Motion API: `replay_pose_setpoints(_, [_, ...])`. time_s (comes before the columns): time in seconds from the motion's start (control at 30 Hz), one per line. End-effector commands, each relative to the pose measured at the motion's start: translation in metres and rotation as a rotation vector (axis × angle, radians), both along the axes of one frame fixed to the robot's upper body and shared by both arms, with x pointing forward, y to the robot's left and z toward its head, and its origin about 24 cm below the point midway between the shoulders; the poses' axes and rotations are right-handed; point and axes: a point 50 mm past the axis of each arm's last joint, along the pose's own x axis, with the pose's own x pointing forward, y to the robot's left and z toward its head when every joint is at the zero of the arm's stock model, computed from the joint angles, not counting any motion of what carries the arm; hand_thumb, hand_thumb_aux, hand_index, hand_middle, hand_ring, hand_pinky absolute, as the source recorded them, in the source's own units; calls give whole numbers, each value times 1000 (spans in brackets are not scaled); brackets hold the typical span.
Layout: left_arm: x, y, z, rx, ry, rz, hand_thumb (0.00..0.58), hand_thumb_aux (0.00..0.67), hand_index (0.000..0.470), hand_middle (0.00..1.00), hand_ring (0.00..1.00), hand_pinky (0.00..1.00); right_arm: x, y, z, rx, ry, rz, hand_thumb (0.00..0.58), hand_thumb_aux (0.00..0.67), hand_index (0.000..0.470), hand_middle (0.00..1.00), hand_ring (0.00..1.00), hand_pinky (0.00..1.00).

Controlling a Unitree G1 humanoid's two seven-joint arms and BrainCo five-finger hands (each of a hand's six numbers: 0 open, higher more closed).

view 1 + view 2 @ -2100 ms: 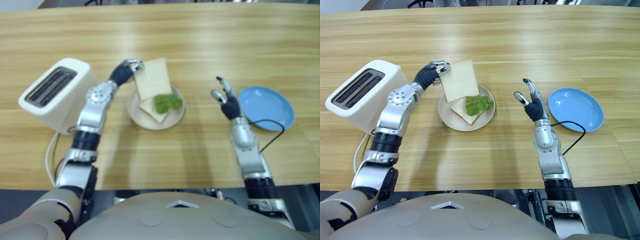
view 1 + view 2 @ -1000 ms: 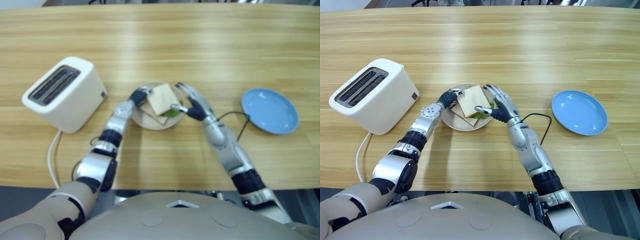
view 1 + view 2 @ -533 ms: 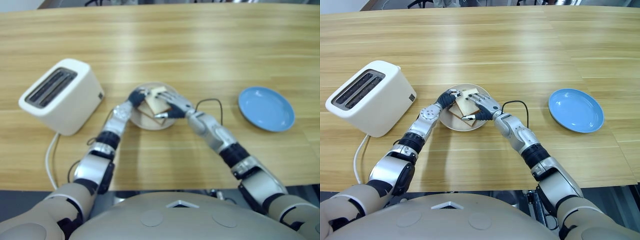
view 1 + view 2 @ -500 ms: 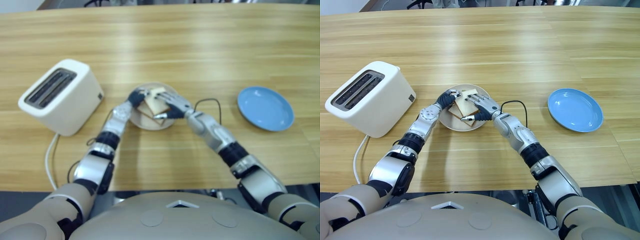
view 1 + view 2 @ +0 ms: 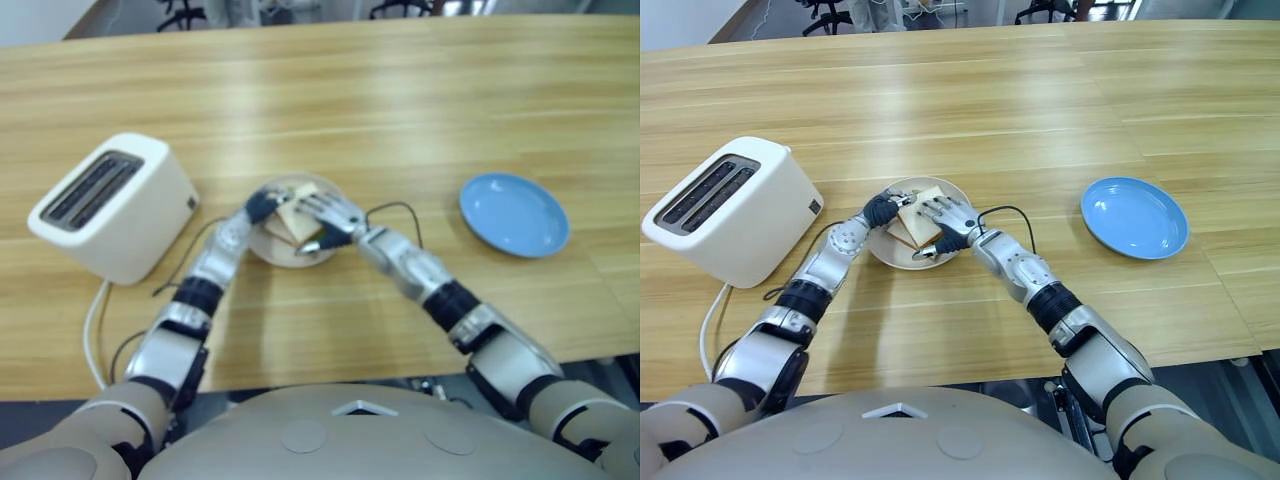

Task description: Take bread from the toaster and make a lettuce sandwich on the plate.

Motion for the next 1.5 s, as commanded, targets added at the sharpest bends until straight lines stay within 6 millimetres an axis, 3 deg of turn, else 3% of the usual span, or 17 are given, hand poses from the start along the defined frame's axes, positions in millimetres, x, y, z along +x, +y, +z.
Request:
replay_pose_setpoints(0.03, [3,-14,101,117,-423,-98,0,0,0,0,0,0,-64,-21,-90,-348,351,72,0,0,0,0,0,0])
replay_pose_setpoints(0.23, [-18,-6,142,275,-607,-87,0,0,0,0,0,0,-61,-22,-88,-326,329,40,0,0,0,0,0,0])
replay_pose_setpoints(0.5, [-29,0,106,179,-465,-68,0,0,0,0,0,0,-38,-29,-48,-67,188,-61,0,0,0,0,0,0])
replay_pose_setpoints(0.63, [-35,11,87,40,-395,-38,0,0,0,0,0,0,-22,-47,12,383,50,-180,0,0,0,0,0,0])
replay_pose_setpoints(0.77, [-35,13,86,27,-400,-41,0,0,0,0,0,0,-23,-51,20,440,42,-188,0,0,0,0,0,0])
replay_pose_setpoints(0.83, [-39,29,102,-79,-466,-22,0,0,0,0,0,0,-21,-75,75,953,-3,-266,0,0,0,0,0,0])
replay_pose_setpoints(0.93, [-46,42,127,-104,-596,-31,0,0,0,0,0,0,-29,-102,108,1328,53,-275,0,0,0,0,0,0])
replay_pose_setpoints(1.1, [-57,52,152,-22,-540,-233,0,0,0,0,0,0,-42,-133,120,1215,95,-295,0,0,0,0,0,0])
replay_pose_setpoints(1.23, [-72,57,137,44,-269,-415,0,0,0,0,0,0,-59,-137,110,925,225,-276,0,0,0,0,0,0])
replay_pose_setpoints(1.27, [-78,59,129,82,-191,-464,216,139,96,424,424,424,-65,-136,105,828,277,-261,0,0,0,0,0,0])
replay_pose_setpoints(1.3, [-83,61,122,109,-119,-490,216,139,96,424,424,424,-71,-136,100,749,341,-254,0,0,0,0,0,0])
replay_pose_setpoints(1.33, [-88,65,114,119,-33,-510,472,381,262,878,878,878,-79,-136,95,666,400,-236,0,0,0,0,0,0])
replay_pose_setpoints(1.37, [-93,68,107,136,37,-530,580,670,460,1000,1000,1000,-84,-135,92,606,438,-224,31,18,13,894,894,894])
replay_pose_setpoints(1.4, [-98,72,100,147,113,-539,580,670,460,1000,1000,1000,-89,-134,89,563,481,-221,434,334,229,1000,1000,1000])
replay_pose_setpoints(1.43, [-103,75,93,169,188,-550,580,670,460,1000,1000,1000,-93,-133,86,518,515,-212,511,439,301,1000,1000,1000])
replay_pose_setpoints(1.47, [-108,78,85,199,253,-558,580,670,460,1000,1000,1000,-96,-131,84,483,540,-205,511,439,301,1000,1000,1000])
replay_pose_setpoints(1.5, [-111,80,81,218,293,-563,580,670,460,1000,1000,1000,-98,-129,82,461,556,-201,580,670,460,1000,1000,1000])
